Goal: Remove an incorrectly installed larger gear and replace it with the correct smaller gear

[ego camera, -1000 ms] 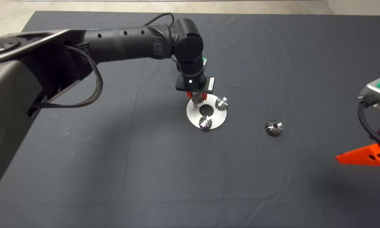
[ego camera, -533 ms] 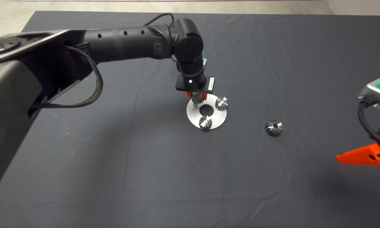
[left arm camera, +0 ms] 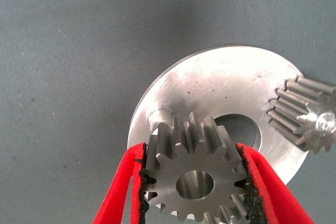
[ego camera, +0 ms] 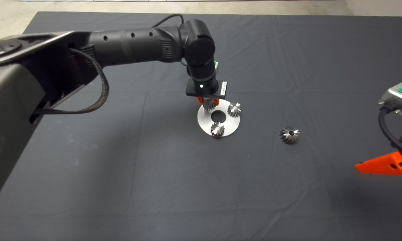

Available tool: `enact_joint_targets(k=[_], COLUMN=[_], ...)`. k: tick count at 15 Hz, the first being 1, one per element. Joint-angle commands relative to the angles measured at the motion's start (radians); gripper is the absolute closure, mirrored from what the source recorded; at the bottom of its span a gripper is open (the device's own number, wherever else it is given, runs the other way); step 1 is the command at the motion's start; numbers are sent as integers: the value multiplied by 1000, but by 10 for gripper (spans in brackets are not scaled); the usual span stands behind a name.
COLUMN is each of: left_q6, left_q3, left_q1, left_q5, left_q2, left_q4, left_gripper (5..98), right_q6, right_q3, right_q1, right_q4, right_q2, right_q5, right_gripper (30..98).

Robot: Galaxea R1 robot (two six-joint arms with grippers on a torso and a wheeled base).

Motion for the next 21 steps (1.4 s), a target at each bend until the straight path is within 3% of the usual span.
enact_joint_targets(k=[1,18,21], left_q6=[-12,-44,-42], left_q3=[2,28,29], left_q1=[15,9,-13], left_q5=[-9,4,42], left_q2=[7,7,8], left_q4=[-9,-6,-5], left_gripper=[705,705,705], right_q6=[3,3,3], right_q3=[1,1,1], right_q1=[18,20,18], right_q4=[32,31,30], right_q2=[-1,-1,-1], right_q5=[-2,-2,-2], right_gripper=[317,317,317])
